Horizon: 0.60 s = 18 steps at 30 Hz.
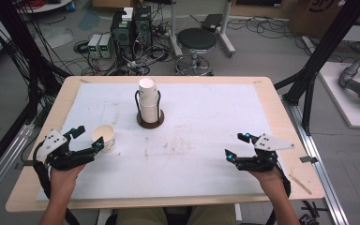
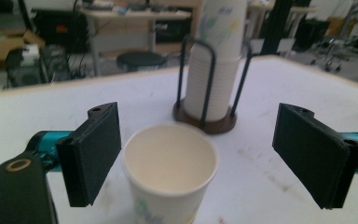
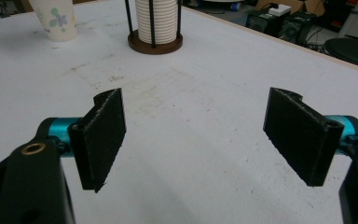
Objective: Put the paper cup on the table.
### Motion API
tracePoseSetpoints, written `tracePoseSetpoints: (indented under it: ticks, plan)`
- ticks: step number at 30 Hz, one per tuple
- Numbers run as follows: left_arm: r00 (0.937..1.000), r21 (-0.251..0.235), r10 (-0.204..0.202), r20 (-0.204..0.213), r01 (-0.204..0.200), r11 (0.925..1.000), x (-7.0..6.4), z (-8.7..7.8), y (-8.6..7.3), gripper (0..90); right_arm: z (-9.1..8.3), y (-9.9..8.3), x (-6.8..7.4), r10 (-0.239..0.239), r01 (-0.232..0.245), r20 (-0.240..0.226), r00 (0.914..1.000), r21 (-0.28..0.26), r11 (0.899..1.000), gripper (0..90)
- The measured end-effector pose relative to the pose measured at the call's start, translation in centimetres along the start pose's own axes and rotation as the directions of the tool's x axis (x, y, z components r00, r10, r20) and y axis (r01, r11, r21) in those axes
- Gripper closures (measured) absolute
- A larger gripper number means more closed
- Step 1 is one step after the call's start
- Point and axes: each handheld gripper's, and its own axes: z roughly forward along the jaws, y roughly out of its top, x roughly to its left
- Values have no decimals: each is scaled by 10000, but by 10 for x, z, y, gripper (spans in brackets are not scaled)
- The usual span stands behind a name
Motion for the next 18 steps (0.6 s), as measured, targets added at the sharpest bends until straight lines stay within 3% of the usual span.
tracePoseSetpoints:
  ticks: [3, 7, 13, 18]
  plan:
    - [9966, -486, 137, 806, -98, 9988, -11, 7, 5, 154, -2, -2, -2, 88, -88, 99, 9999, 20, 10000, 214]
    - [9801, -470, 256, 1968, -166, 9988, -27, 24, 7, 154, -5, -5, -4, 202, -203, 195, 9996, 51, 9998, 214]
    - [9608, -84, 405, 2744, -397, 9992, -45, 48, 2, 155, -9, -6, -5, 298, -299, 316, 9991, 32, 9995, 208]
    - [9551, 22, 498, 2920, -528, 9986, -53, 56, -1, 158, -14, -7, -2, 291, -293, 438, 9986, 34, 9996, 206]
